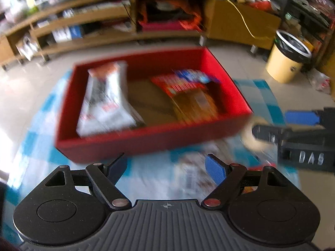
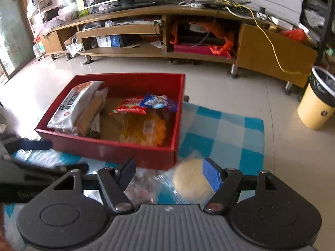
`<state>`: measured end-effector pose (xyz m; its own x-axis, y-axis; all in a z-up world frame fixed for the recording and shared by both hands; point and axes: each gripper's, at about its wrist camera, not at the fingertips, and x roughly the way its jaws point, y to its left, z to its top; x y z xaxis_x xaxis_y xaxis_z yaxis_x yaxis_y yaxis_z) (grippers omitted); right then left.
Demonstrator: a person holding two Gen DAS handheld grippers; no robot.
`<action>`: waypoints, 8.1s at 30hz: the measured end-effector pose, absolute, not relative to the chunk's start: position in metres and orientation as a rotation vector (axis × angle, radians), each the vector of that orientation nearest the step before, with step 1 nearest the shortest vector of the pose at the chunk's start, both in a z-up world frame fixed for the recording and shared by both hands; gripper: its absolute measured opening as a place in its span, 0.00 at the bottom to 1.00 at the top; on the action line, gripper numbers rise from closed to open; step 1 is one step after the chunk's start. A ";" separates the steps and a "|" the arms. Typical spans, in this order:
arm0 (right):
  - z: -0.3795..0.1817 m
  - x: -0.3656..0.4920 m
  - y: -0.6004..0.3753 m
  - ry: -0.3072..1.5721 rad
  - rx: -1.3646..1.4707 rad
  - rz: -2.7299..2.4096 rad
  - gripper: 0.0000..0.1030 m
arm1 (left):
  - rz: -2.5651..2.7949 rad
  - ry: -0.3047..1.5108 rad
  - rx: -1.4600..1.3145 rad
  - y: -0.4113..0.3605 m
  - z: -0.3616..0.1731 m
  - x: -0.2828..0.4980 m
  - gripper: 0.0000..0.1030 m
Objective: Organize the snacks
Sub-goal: 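Move left tool to the clear jerky bag while right tool moves to the red candy bag, then grasp the clear jerky bag with left tool while right tool grasps the red candy bag, then carry the jerky bag with left tool while right tool carries the candy bag to the box, then lower both bags into the red box and open both tools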
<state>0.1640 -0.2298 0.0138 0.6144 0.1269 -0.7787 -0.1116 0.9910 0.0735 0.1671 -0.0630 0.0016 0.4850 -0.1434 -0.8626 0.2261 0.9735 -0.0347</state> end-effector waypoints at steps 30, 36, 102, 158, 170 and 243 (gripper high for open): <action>0.021 0.153 -0.294 0.902 0.176 0.135 0.68 | -0.138 1.268 0.060 -0.125 -0.042 0.194 0.88; 0.024 0.147 -0.287 0.912 0.172 0.177 0.69 | -0.142 1.319 0.134 -0.089 -0.042 0.155 0.88; -0.062 0.150 -0.185 1.131 -0.302 0.569 0.84 | -0.102 1.318 0.001 0.002 -0.060 0.103 0.83; -0.030 0.100 -0.173 1.040 -0.036 0.309 0.51 | -0.130 1.140 -0.061 0.013 -0.017 0.085 0.80; -0.002 0.110 -0.178 0.955 0.009 0.302 0.51 | -0.130 1.041 -0.049 0.001 0.008 0.099 0.80; -0.002 0.272 -0.194 0.900 0.073 0.207 0.52 | 0.003 0.916 0.039 -0.025 0.016 0.262 0.91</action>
<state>0.2724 -0.1945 -0.0015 0.6034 0.2090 -0.7696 -0.1480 0.9776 0.1495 0.2617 -0.0255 0.0159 0.6093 0.0191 -0.7927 0.0138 0.9993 0.0347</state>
